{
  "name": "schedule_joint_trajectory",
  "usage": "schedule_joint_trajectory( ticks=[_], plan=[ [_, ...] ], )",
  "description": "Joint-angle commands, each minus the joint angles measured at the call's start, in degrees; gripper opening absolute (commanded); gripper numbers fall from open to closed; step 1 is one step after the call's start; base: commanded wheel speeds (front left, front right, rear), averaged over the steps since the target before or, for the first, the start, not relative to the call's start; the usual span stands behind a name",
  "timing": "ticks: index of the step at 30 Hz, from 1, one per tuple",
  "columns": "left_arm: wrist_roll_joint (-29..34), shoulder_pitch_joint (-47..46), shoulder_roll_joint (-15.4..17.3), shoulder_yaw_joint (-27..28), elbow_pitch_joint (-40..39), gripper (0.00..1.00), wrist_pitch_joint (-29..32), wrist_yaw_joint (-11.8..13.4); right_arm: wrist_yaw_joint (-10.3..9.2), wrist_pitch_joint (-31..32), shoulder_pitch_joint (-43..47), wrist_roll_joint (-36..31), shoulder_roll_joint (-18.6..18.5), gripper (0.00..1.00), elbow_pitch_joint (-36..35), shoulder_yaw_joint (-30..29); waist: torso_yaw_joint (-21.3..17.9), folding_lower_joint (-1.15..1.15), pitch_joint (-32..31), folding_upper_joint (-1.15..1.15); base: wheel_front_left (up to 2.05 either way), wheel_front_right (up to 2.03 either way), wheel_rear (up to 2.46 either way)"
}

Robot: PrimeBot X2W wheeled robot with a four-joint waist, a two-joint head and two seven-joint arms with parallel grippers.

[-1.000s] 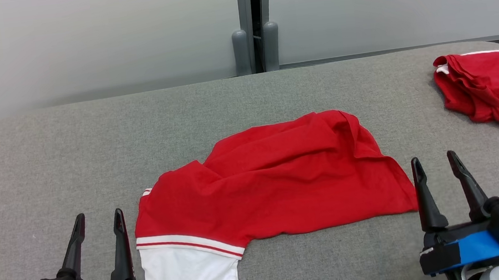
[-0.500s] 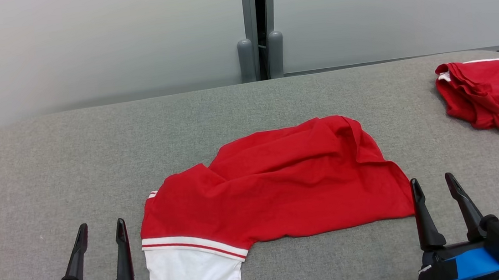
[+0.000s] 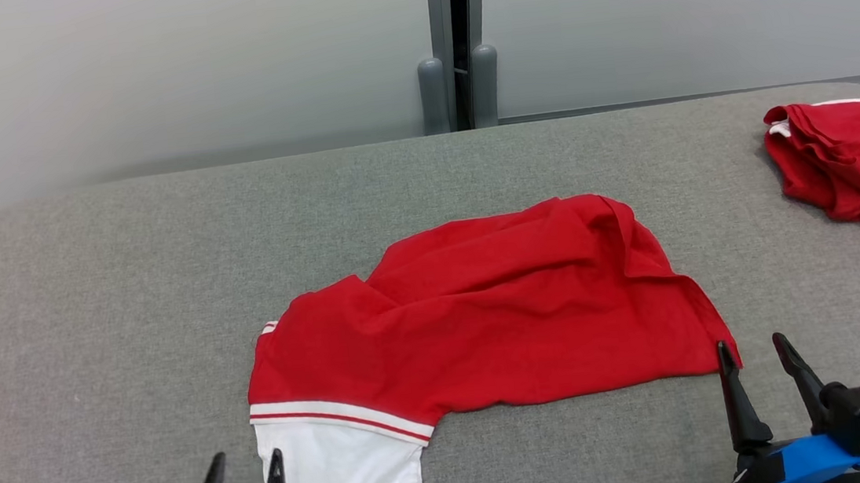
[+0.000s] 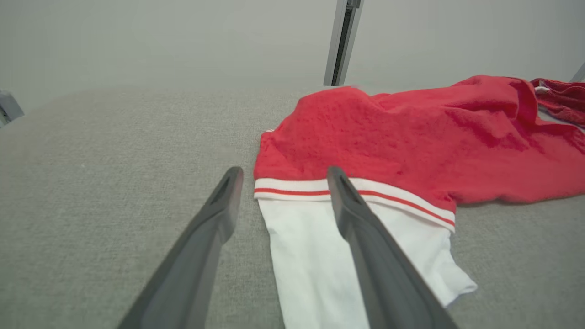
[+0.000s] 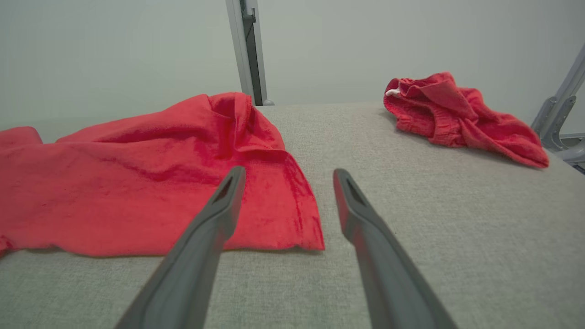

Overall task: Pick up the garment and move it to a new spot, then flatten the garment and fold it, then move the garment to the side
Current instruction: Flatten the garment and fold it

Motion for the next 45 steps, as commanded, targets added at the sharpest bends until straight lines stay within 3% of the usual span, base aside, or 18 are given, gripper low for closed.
schedule_joint_trajectory(
  ticks=[1, 9, 28, 29, 30, 31, 32, 33, 45],
  plan=[
    [-0.3, 0.7, 0.2, -0.5, 0.8, 1.00, -0.2, -0.2, -0.03, -0.3, -1.3, -0.5, -0.4, 1.00, 1.3, 0.2, 0.3, 0.00, 0.4, 0.00, 0.00, 0.00, 0.00],
    [-1.5, 2.0, 0.2, -4.7, 6.0, 1.00, -0.2, -1.1, -0.03, -0.3, -6.5, -0.5, -2.0, 1.00, 11.5, -1.0, 1.5, 0.00, 2.2, 0.00, 0.00, 0.00, 0.00],
    [-5.7, -1.6, 0.1, -9.6, 11.2, 1.00, 0.1, -1.7, -0.03, -0.1, -13.6, 0.0, -1.9, 1.00, 26.3, -0.5, 2.5, 0.00, 5.4, 0.00, 0.00, 0.00, 0.00],
    [-6.0, -1.6, 0.1, -10.0, 11.4, 1.00, 0.1, -1.8, -0.03, -0.1, -13.7, 0.5, -1.8, 0.82, 26.7, -0.3, 2.5, 0.00, 5.4, 0.00, 0.00, 0.00, 0.00],
    [-6.1, -1.7, 0.1, -10.4, 11.6, 1.00, 0.1, -1.8, -0.03, 0.0, -13.8, 0.7, -1.8, 0.31, 26.9, -0.2, 2.5, 0.00, 5.4, 0.00, 0.00, 0.00, 0.00],
    [-6.3, -1.8, 0.1, -10.6, 11.6, 0.70, 0.1, -1.8, -0.03, 0.0, -13.9, 1.0, -1.8, 0.00, 27.0, -0.1, 2.5, 0.00, 5.3, 0.00, 0.00, 0.00, 0.00],
    [-6.4, -2.0, 0.1, -10.8, 11.6, 0.42, 0.1, -1.8, -0.03, 0.0, -13.9, 1.2, -1.8, 0.00, 27.0, 0.1, 2.5, 0.00, 5.3, 0.00, 0.00, 0.00, 0.00],
    [-6.5, -2.2, 0.1, -11.0, 11.5, 0.00, 0.1, -1.8, -0.03, 0.0, -13.9, 1.5, -1.9, 0.00, 26.9, 0.2, 2.5, 0.00, 5.2, 0.00, 0.00, 0.00, 0.00],
    [-8.2, -6.6, 0.3, -11.3, 6.2, 0.00, -0.1, -2.0, -0.03, -0.1, -13.5, 3.2, -2.4, 0.00, 17.4, 4.0, 2.1, 0.00, 5.5, 0.00, 0.00, 0.00, 0.00]
  ],
)
